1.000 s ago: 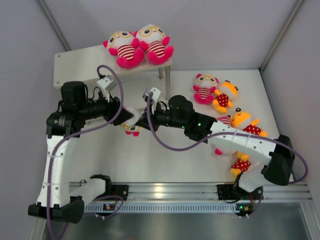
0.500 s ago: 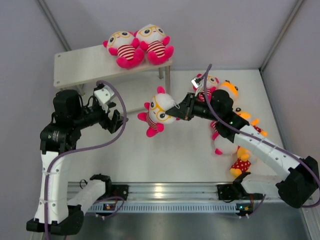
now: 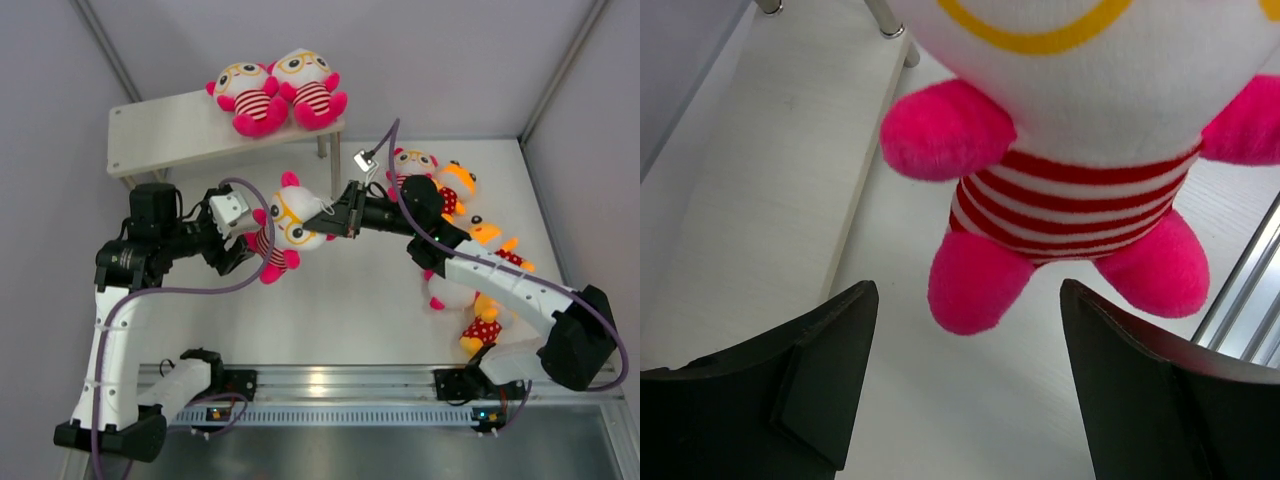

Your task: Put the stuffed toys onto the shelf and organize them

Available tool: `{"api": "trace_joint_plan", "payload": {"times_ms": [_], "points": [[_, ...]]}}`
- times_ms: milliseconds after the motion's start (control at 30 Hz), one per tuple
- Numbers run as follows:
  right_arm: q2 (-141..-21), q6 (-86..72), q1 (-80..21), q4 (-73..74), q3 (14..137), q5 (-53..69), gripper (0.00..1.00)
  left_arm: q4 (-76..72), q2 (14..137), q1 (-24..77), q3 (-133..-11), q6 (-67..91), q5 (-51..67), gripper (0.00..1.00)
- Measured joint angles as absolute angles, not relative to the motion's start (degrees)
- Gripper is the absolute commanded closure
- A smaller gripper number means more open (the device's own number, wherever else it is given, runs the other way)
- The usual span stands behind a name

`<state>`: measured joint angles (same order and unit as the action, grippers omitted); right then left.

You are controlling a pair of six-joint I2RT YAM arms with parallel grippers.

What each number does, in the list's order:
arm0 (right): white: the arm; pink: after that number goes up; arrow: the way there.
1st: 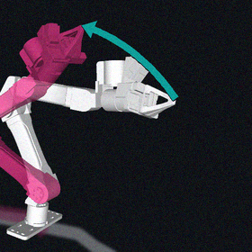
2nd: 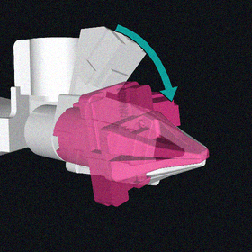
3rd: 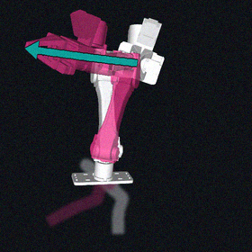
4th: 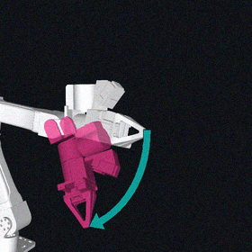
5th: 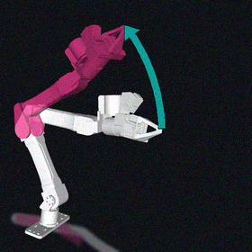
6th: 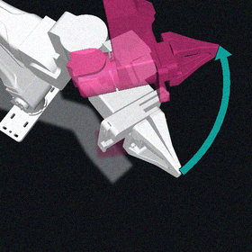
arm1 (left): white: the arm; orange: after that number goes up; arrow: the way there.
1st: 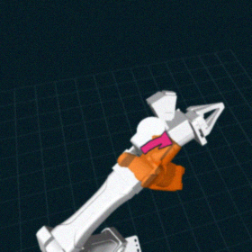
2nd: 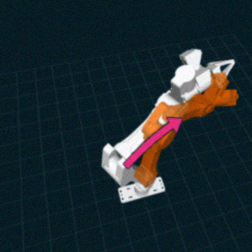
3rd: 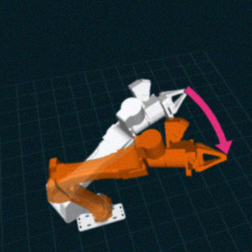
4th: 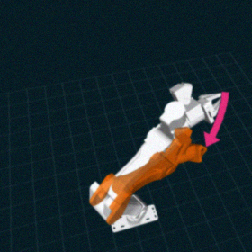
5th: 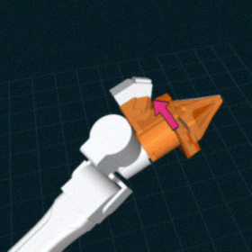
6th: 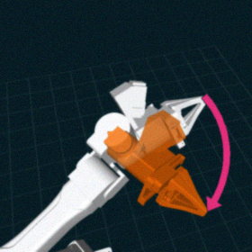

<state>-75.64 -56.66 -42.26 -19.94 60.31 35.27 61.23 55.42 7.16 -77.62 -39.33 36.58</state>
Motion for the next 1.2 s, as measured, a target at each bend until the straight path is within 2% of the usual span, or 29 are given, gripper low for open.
{"api": "trace_joint_plan", "payload": {"times_ms": [267,367,400,433,500,567,600,633,700,733,767,800,833,867,1000,1200], "points": [[-77.80,-59.24,-43.46,-22.50,60.55,36.84,1.00,61.76,55.77,7.22,-77.62,-40.84,36.38,0.25],[-77.93,-59.68,-43.46,-23.16,61.36,37.26,1.00,61.82,55.77,7.25,-77.62,-41.12,36.42,0.32],[-78.04,-59.83,-43.46,-23.29,61.69,37.41,1.00,61.87,55.77,7.25,-77.62,-41.30,36.58,0.47],[-78.26,-60.10,-43.46,-23.79,61.98,37.52,1.00,61.95,55.77,7.25,-77.62,-41.25,36.60,0.58],[-78.61,-60.58,-43.46,-24.88,62.04,37.56,1.00,62.19,55.77,7.25,-77.62,-41.65,37.12,0.75],[-79.02,-60.93,-43.46,-25.43,62.04,37.58,1.00,62.41,55.79,7.29,-77.62,-41.67,37.76,0.82],[-79.22,-61.17,-43.46,-25.67,62.04,37.60,1.00,62.61,55.79,7.29,-77.62,-41.67,37.91,0.97],[-79.35,-61.32,-43.46,-25.76,62.04,37.63,1.00,62.87,55.79,7.29,-77.62,-41.41,38.06,1.00],[-79.40,-61.52,-43.46,-25.76,62.04,37.65,1.00,63.16,55.77,7.29,-77.60,-41.32,38.26,1.00],[-79.40,-61.52,-43.46,-25.78,62.06,37.65,0.98,63.18,55.77,7.29,-77.58,-40.95,38.30,1.00],[-79.40,-61.39,-43.46,-25.67,62.08,37.65,0.87,63.22,55.77,7.29,-77.58,-40.36,38.30,1.00],[-79.40,-60.97,-43.46,-24.86,62.39,37.63,0.73,63.26,55.79,7.29,-77.58,-39.59,38.24,1.00],[-79.40,-60.10,-43.46,-23.24,63.16,37.45,0.45,63.31,55.79,7.29,-77.60,-38.26,37.82,1.00],[-79.40,-59.59,-43.46,-21.82,63.81,37.15,0.38,63.44,55.79,7.27,-77.67,-36.71,37.45,1.00],[-77.97,-52.36,-43.48,-13.52,67.00,32.32,0.21,64.84,56.82,7.29,-81.97,-27.75,32.27,1.00],[-69.54,-42.61,-43.51,-0.49,67.02,21.39,0.15,64.62,57.10,7.29,-95.18,-14.98,19.59,1.00]]}}
